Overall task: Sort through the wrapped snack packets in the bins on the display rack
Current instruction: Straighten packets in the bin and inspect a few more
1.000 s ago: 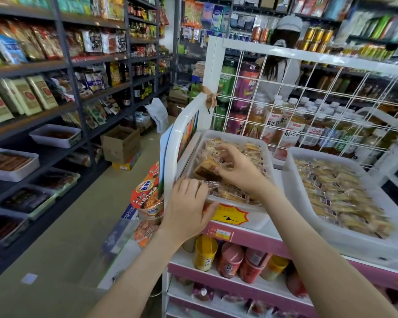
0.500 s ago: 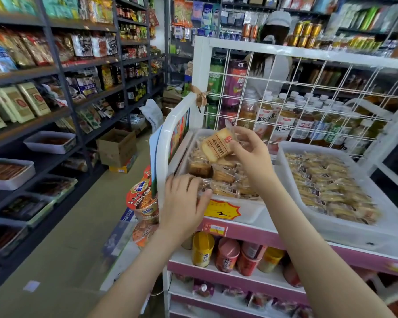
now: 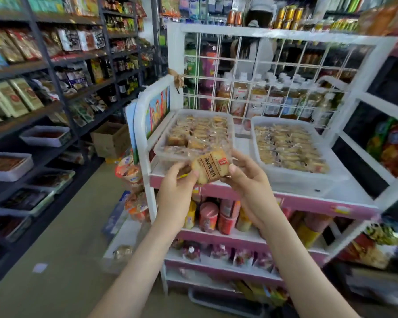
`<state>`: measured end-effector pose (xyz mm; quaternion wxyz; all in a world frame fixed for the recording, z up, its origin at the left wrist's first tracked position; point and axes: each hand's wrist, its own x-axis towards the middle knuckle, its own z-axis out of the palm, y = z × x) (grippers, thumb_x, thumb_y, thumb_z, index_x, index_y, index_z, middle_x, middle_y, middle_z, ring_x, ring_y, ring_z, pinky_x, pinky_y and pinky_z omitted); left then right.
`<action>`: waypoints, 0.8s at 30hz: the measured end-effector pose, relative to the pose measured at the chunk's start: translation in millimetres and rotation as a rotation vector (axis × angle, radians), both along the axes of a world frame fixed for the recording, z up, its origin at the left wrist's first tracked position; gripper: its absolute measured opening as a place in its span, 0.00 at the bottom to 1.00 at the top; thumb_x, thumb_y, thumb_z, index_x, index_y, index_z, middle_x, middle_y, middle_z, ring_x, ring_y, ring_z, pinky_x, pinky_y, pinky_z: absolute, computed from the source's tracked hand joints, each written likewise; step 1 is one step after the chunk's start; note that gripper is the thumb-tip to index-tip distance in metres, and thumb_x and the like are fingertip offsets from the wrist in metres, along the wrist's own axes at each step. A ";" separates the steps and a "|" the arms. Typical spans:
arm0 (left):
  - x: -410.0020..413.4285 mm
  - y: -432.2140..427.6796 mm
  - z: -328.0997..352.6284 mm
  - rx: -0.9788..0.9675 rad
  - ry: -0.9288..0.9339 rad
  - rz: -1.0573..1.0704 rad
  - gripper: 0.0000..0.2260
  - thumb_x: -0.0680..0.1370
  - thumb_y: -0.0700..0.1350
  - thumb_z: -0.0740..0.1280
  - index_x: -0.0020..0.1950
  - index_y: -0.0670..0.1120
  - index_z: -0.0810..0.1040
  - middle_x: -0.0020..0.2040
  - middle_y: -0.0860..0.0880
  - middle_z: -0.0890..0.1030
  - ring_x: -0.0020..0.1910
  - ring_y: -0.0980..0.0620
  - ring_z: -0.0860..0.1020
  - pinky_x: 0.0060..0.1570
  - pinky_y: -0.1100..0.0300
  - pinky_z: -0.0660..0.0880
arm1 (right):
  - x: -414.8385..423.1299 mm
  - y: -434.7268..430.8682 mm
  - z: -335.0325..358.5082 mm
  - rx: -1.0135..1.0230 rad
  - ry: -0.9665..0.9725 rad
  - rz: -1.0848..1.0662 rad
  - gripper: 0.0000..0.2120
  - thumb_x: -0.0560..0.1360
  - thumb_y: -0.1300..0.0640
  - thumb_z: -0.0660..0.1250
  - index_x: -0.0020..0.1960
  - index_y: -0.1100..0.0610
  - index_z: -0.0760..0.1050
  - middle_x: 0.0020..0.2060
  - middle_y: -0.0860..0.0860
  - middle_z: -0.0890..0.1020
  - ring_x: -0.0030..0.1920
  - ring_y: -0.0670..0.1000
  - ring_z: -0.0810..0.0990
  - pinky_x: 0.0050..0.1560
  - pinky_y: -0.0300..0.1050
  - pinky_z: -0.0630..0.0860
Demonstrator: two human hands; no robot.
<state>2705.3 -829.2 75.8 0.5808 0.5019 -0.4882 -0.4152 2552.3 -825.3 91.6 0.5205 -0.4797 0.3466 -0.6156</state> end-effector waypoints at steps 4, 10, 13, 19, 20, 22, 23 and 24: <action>-18.3 54.9 -19.9 0.037 0.046 -0.059 0.11 0.79 0.39 0.66 0.56 0.55 0.77 0.56 0.51 0.81 0.55 0.54 0.80 0.59 0.51 0.77 | -19.4 56.8 -31.3 0.079 -0.101 0.023 0.14 0.74 0.58 0.62 0.59 0.57 0.75 0.48 0.51 0.83 0.46 0.49 0.81 0.46 0.42 0.79; -19.9 124.6 -57.2 0.097 0.009 -0.093 0.13 0.78 0.38 0.66 0.55 0.55 0.78 0.54 0.55 0.81 0.53 0.59 0.80 0.51 0.61 0.77 | -29.0 113.1 -78.1 0.257 0.123 -0.025 0.13 0.81 0.62 0.58 0.63 0.59 0.74 0.56 0.61 0.81 0.52 0.57 0.81 0.52 0.52 0.79; -16.1 143.0 -65.1 0.096 -0.023 -0.111 0.13 0.79 0.38 0.66 0.57 0.54 0.79 0.54 0.56 0.80 0.54 0.61 0.78 0.50 0.63 0.77 | -25.4 134.8 -84.3 0.284 0.183 -0.016 0.13 0.82 0.59 0.58 0.63 0.57 0.75 0.54 0.58 0.82 0.52 0.54 0.81 0.50 0.46 0.78; -6.8 159.9 -57.7 0.105 0.016 -0.243 0.14 0.78 0.41 0.67 0.59 0.58 0.76 0.50 0.63 0.80 0.51 0.66 0.78 0.48 0.66 0.76 | -12.1 148.9 -84.5 0.296 0.322 -0.113 0.16 0.84 0.53 0.51 0.60 0.51 0.77 0.51 0.52 0.84 0.54 0.52 0.82 0.58 0.56 0.77; -4.3 162.5 -56.0 0.093 0.015 -0.267 0.15 0.78 0.40 0.67 0.59 0.59 0.75 0.51 0.61 0.79 0.51 0.66 0.78 0.48 0.66 0.76 | -8.2 150.4 -85.2 0.278 0.350 -0.133 0.15 0.84 0.53 0.51 0.59 0.49 0.76 0.50 0.52 0.83 0.53 0.51 0.82 0.57 0.55 0.78; 1.9 167.2 -53.5 0.061 -0.015 -0.295 0.17 0.78 0.39 0.67 0.60 0.60 0.73 0.54 0.57 0.78 0.52 0.64 0.79 0.47 0.67 0.76 | -0.7 155.4 -83.3 0.245 0.402 -0.169 0.12 0.83 0.54 0.51 0.57 0.49 0.73 0.49 0.51 0.83 0.51 0.50 0.82 0.51 0.50 0.78; 5.8 168.8 -53.2 0.047 -0.031 -0.302 0.17 0.78 0.39 0.67 0.60 0.60 0.73 0.55 0.55 0.78 0.53 0.61 0.79 0.48 0.66 0.76 | 2.1 157.2 -82.2 0.232 0.424 -0.192 0.10 0.83 0.55 0.52 0.55 0.50 0.72 0.48 0.51 0.82 0.50 0.50 0.82 0.49 0.48 0.78; 10.0 169.8 -53.9 0.033 -0.039 -0.313 0.18 0.78 0.39 0.67 0.61 0.60 0.73 0.55 0.53 0.79 0.54 0.58 0.79 0.50 0.63 0.77 | 4.6 158.7 -81.2 0.224 0.436 -0.220 0.09 0.83 0.57 0.53 0.54 0.52 0.72 0.47 0.52 0.82 0.49 0.50 0.81 0.49 0.47 0.79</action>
